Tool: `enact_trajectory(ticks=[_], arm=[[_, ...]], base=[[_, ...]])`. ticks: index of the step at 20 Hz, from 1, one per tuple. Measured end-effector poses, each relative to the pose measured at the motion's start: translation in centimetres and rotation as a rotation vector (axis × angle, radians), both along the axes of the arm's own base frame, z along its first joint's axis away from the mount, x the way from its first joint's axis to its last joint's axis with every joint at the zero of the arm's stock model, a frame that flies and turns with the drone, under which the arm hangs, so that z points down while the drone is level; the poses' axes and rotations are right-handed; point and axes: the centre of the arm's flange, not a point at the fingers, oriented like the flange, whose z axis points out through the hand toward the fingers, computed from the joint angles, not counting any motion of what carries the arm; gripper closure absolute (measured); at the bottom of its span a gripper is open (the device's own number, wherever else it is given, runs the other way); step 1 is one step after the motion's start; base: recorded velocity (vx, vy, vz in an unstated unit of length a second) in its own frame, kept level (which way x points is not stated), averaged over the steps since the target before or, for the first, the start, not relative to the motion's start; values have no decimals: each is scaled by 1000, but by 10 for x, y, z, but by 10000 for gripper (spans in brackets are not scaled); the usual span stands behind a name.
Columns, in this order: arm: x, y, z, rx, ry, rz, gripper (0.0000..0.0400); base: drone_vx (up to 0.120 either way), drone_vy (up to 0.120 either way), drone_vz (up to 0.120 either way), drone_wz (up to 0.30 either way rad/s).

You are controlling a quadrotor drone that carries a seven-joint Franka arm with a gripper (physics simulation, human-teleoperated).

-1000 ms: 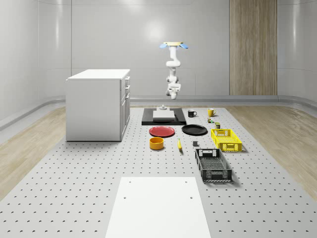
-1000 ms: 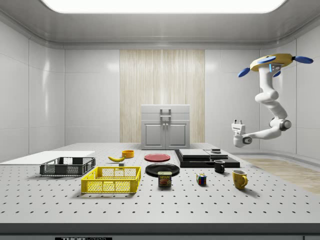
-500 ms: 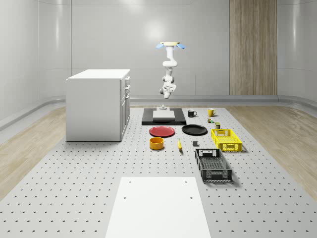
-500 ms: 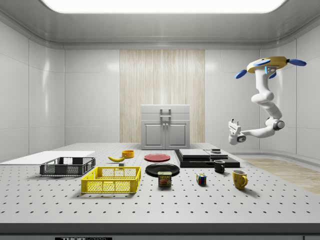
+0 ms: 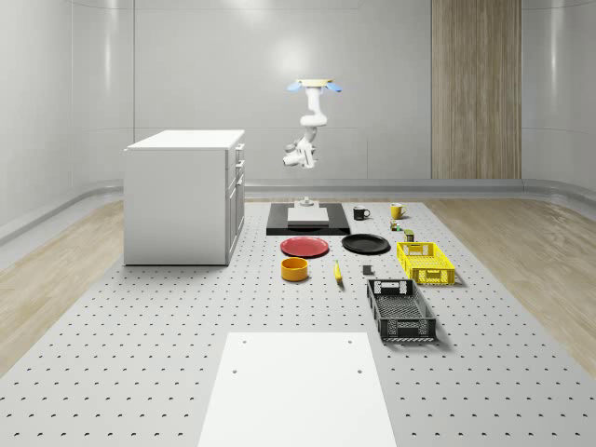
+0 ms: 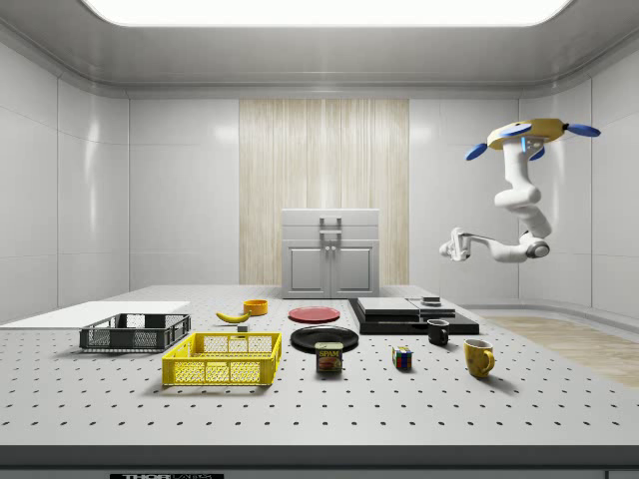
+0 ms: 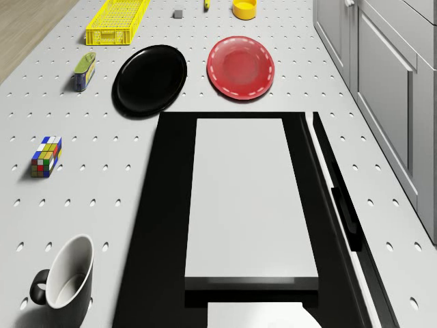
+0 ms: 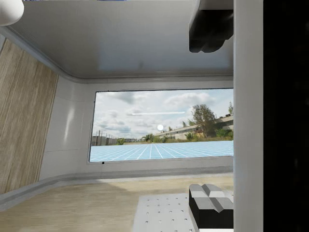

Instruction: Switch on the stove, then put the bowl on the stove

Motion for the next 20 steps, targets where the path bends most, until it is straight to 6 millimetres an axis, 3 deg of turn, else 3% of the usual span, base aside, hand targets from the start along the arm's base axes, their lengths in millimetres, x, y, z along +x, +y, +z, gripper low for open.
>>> enact_trajectory(ticks=[4,9,14,20], arm=[[2,-21,-60,-654,0,-24,0],[3,-61,-92,-1176,2,-42,0],[3,-83,-99,-1411,5,-46,0],[3,-93,-100,-1519,8,-47,0]], base=[[0,0,-120,0],[0,-80,-120,0],[112,0,-120,0],[120,0,-120,0]])
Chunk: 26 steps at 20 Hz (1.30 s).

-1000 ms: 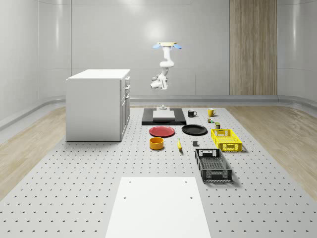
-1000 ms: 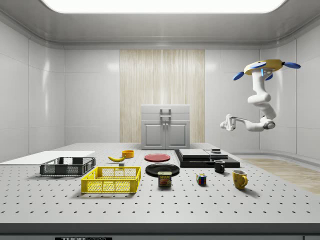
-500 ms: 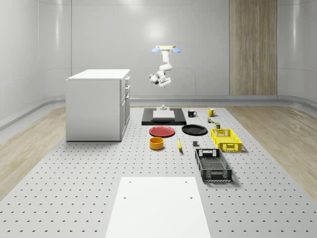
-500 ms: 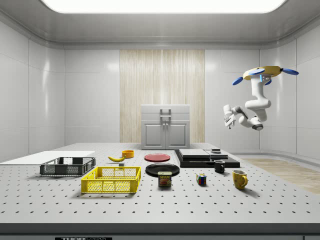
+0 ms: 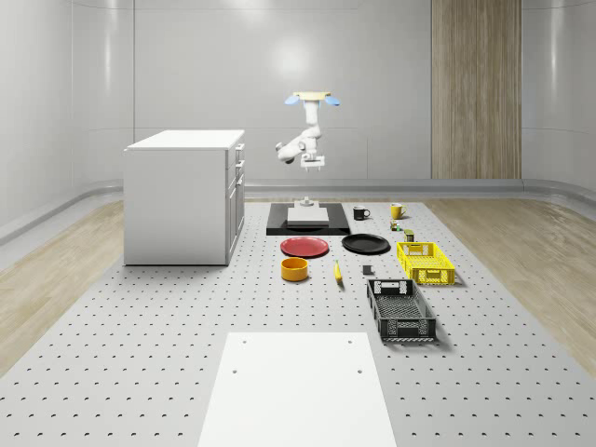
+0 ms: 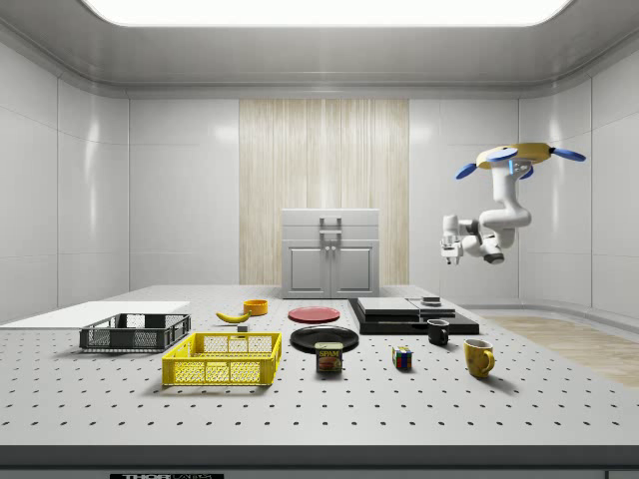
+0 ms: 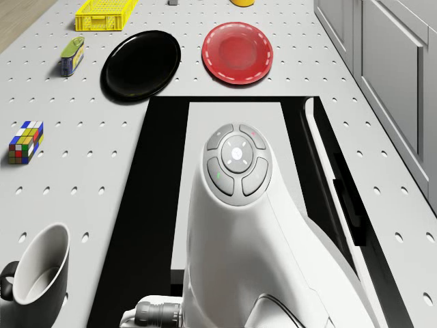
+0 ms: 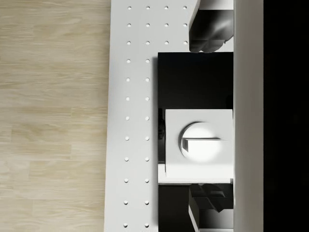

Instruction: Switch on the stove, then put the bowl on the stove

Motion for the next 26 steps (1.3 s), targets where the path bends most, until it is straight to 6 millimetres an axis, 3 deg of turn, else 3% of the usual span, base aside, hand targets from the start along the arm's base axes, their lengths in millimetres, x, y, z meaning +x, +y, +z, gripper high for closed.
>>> enact_trajectory(ticks=[8,12,15,26], arm=[[0,-4,0,-42,2,-1,0],[0,-5,0,-49,2,-1,0],[0,-5,0,-51,2,-1,0],[0,-5,0,-54,2,-1,0]], base=[[115,-10,-120,0],[0,-110,-120,0],[13,0,-120,0],[116,0,-120,0]])
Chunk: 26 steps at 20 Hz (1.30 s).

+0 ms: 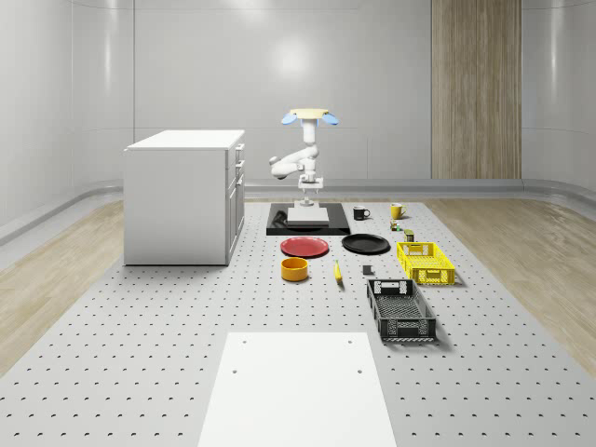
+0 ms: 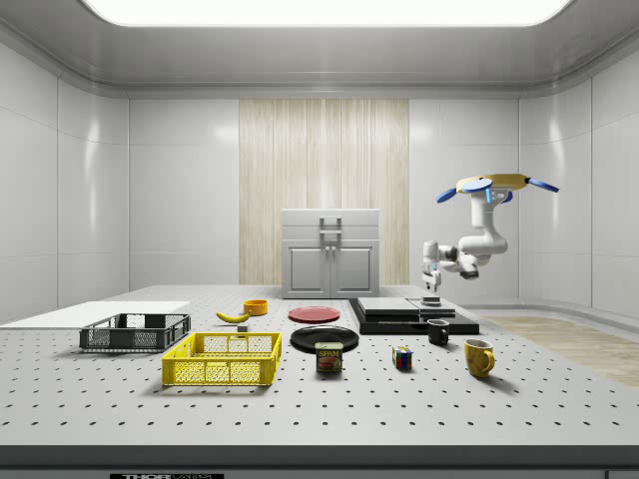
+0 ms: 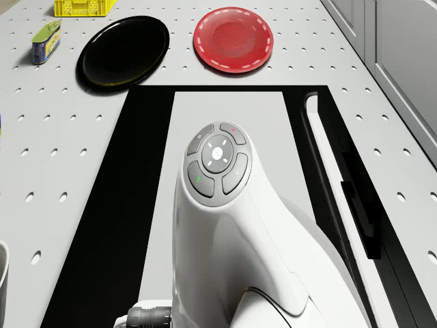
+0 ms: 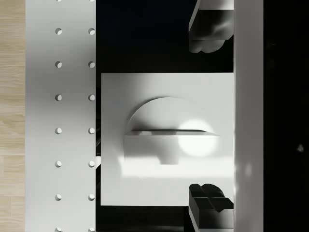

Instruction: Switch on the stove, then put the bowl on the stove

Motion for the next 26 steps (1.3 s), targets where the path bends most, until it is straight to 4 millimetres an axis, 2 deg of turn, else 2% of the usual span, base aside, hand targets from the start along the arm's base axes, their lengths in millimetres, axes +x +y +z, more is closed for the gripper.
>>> enact_trajectory(ticks=[3,7,17,26], arm=[[0,0,0,0,0,0,0],[0,0,2,0,0,0,0],[0,0,26,0,0,0,0],[5,0,31,-1,0,1,0]], base=[[0,-80,-27,0],[0,0,0,0],[0,0,0,0],[0,0,0,0]])
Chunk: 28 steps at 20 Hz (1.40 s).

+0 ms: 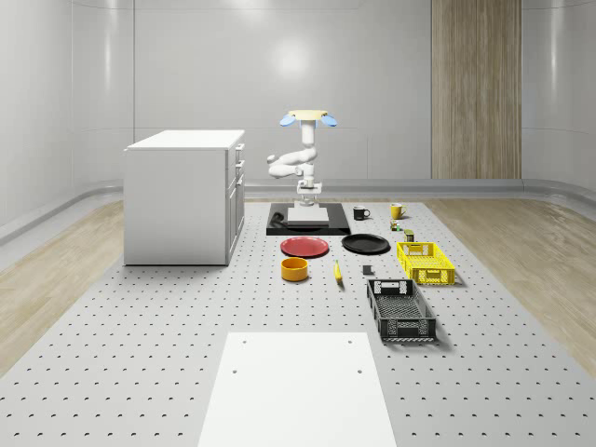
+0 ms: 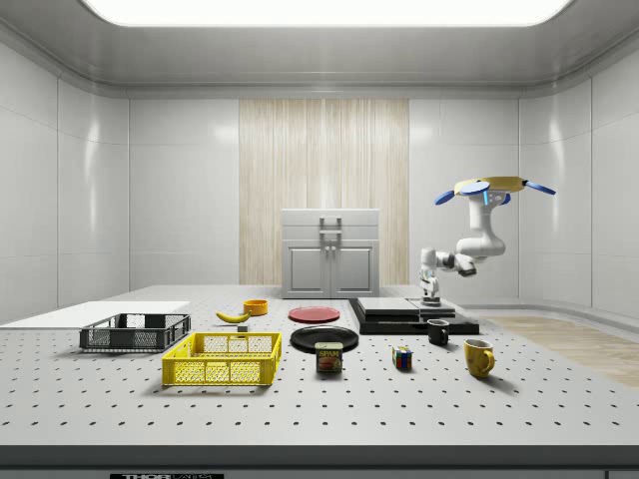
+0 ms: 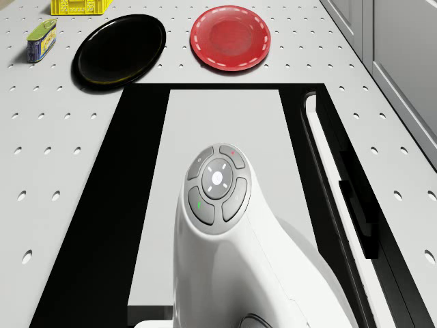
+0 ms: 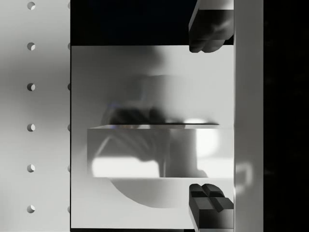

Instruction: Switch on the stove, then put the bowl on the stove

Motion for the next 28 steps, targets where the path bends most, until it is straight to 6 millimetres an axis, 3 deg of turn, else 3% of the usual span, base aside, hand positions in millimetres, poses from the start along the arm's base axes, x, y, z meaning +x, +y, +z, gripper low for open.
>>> enact_trajectory(ticks=[19,28], arm=[[1,8,19,0,0,0,0],[11,4,21,0,0,0,0]], base=[[0,0,0,0],[0,0,0,0]])
